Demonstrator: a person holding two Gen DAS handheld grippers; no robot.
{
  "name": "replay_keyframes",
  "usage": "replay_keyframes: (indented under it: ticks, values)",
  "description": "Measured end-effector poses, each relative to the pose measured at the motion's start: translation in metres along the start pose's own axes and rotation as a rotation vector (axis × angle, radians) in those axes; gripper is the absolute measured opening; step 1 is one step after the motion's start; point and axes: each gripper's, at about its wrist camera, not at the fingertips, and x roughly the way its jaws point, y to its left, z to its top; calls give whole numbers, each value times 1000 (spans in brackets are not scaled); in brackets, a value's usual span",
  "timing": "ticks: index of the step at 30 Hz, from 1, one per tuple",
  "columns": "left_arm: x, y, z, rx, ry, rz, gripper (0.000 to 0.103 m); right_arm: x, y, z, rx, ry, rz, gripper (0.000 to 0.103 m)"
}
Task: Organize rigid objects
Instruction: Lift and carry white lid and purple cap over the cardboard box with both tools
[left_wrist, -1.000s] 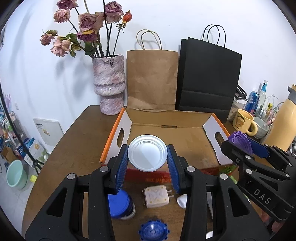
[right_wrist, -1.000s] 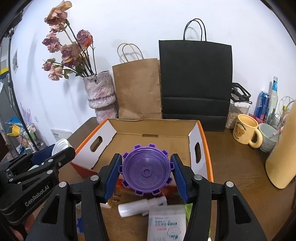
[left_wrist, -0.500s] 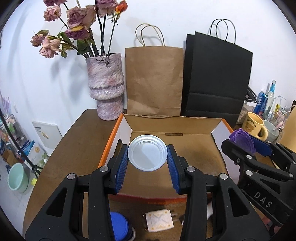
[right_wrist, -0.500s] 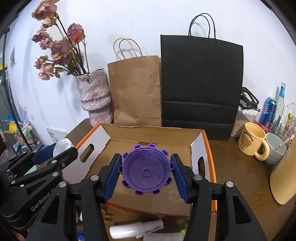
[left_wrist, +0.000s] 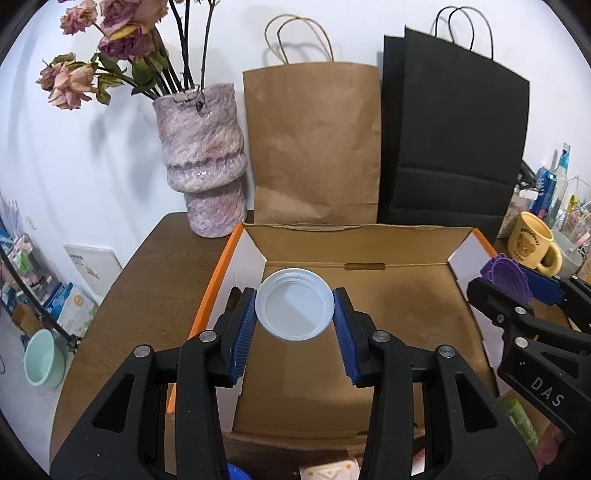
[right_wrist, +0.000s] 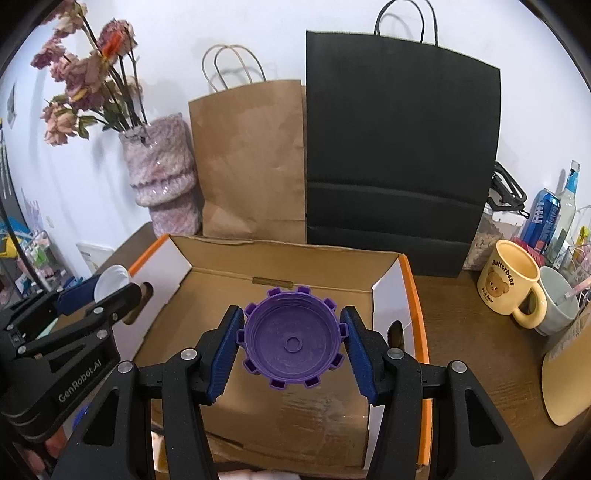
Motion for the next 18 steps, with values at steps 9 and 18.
replay_keyframes:
  ticks: [9, 18]
  values:
    - [27, 0, 2, 19, 43, 2, 37, 32, -5, -8, -12, 76, -21, 59]
    - [47, 5, -3, 25, 97, -8, 37, 42, -8, -13, -30, 113, -20, 59]
